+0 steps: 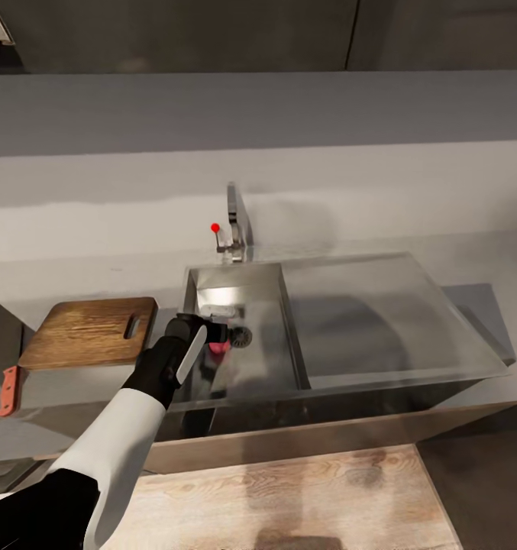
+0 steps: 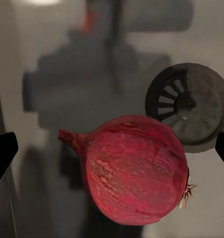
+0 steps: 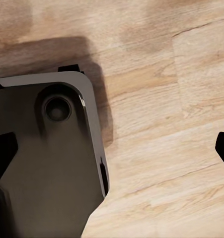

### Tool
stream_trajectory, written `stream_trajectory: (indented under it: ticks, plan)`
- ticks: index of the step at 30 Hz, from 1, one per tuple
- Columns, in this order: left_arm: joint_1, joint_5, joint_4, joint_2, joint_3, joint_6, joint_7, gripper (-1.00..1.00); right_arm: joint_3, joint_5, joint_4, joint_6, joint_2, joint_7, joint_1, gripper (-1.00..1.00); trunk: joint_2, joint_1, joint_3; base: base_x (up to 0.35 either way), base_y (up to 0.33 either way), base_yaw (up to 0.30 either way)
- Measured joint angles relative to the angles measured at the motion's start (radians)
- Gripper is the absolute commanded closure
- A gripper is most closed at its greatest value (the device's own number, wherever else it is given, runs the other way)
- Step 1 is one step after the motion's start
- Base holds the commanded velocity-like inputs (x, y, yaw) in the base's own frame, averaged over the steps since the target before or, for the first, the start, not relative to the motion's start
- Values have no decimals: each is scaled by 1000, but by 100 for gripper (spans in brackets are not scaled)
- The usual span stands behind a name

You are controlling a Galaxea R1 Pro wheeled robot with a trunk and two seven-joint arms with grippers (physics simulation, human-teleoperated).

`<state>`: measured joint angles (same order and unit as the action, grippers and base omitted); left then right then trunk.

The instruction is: In the kitchen, take the Vidalia onion out of the sink, dice it on the chopping board with the paring knife, put the diced onion into the bowl on the countertop, then place both the paring knife and the chopping board into the sink.

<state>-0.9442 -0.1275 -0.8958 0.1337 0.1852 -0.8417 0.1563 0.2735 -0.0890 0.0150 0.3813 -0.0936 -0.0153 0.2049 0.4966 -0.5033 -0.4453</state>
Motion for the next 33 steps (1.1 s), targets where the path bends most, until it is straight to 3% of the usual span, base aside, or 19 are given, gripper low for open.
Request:
stream_trajectory:
  ticks: [17, 33]
  plan:
    - [0, -1, 16, 0, 0, 0, 0, -100, 0, 0, 0, 0, 0, 0, 0, -100, 0, 0, -26, 1, 0, 0]
    - [0, -1, 17, 0, 0, 0, 0, -100, 0, 0, 0, 0, 0, 0, 0, -100, 0, 0, -29, 0, 0, 0]
